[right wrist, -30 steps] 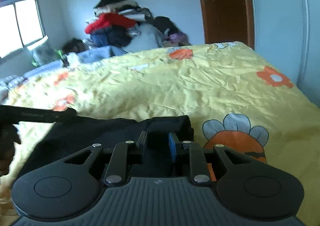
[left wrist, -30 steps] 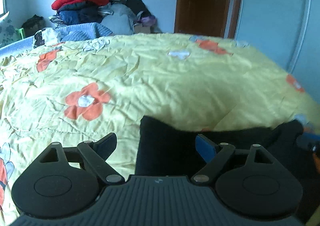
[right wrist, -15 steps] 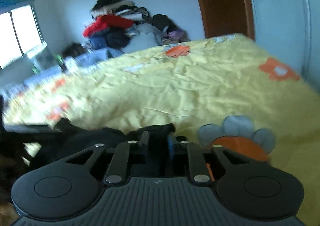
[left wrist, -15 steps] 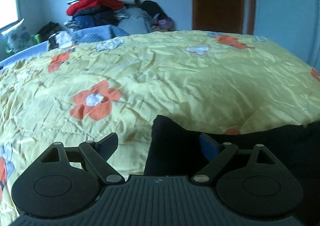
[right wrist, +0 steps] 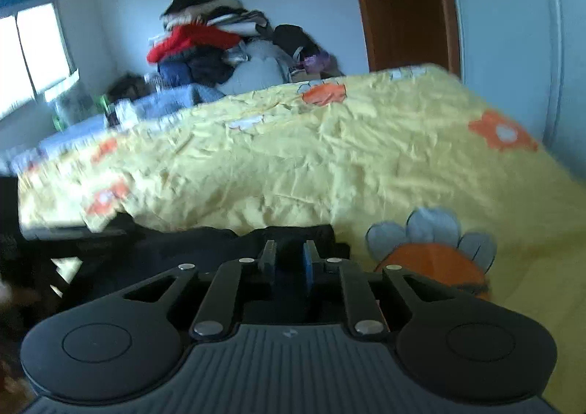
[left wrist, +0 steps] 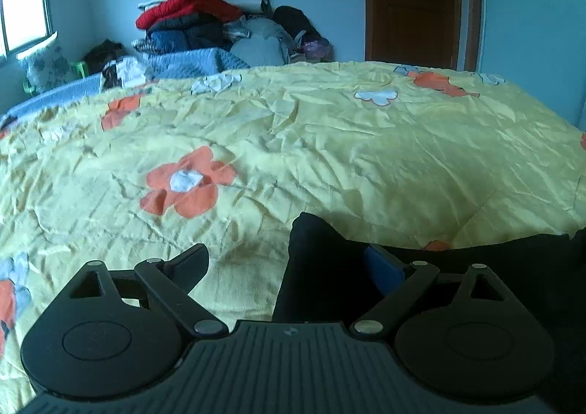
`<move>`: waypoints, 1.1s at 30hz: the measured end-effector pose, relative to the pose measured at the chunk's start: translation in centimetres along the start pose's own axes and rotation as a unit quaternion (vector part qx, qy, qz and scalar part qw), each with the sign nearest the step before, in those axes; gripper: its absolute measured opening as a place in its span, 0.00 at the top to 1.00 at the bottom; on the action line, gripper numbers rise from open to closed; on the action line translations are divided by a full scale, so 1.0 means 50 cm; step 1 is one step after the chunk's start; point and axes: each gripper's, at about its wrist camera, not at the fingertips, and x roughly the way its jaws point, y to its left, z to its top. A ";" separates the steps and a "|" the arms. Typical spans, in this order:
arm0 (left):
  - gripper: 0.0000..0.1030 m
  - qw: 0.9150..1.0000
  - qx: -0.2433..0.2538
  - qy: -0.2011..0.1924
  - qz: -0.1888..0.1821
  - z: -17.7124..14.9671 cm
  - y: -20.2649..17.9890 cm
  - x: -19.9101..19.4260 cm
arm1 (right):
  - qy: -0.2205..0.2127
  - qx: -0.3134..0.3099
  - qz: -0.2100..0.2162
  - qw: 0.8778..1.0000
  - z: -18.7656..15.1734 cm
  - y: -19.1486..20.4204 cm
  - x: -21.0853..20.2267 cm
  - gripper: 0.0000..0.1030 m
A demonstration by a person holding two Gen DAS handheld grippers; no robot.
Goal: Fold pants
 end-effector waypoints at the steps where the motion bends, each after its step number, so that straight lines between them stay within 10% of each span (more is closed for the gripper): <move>1: 0.05 1.000 -0.008 0.004 -0.004 -0.001 0.005 0.003 | -0.001 0.020 0.015 1.000 -0.004 -0.014 -0.005 0.86; 6: 0.02 0.999 -0.040 0.018 -0.020 -0.003 0.027 0.013 | 0.011 0.073 0.068 0.995 -0.033 -0.061 -0.035 0.79; 10: 0.01 0.998 -0.047 0.022 -0.024 -0.004 0.032 0.016 | 0.006 0.109 0.117 0.987 -0.064 -0.090 -0.075 0.31; 22: 0.06 0.996 -0.064 -0.024 -0.057 -0.005 0.025 -0.083 | -0.010 0.075 0.154 0.985 -0.103 -0.064 -0.171 0.31; 27: 0.07 0.990 0.036 -0.031 -0.129 -0.033 -0.064 -0.151 | 0.032 0.082 0.176 0.980 -0.113 -0.058 -0.132 0.32; 33: 0.07 0.969 0.194 -0.082 -0.130 -0.099 -0.187 -0.194 | 0.034 0.124 0.194 0.973 -0.122 -0.078 -0.123 0.44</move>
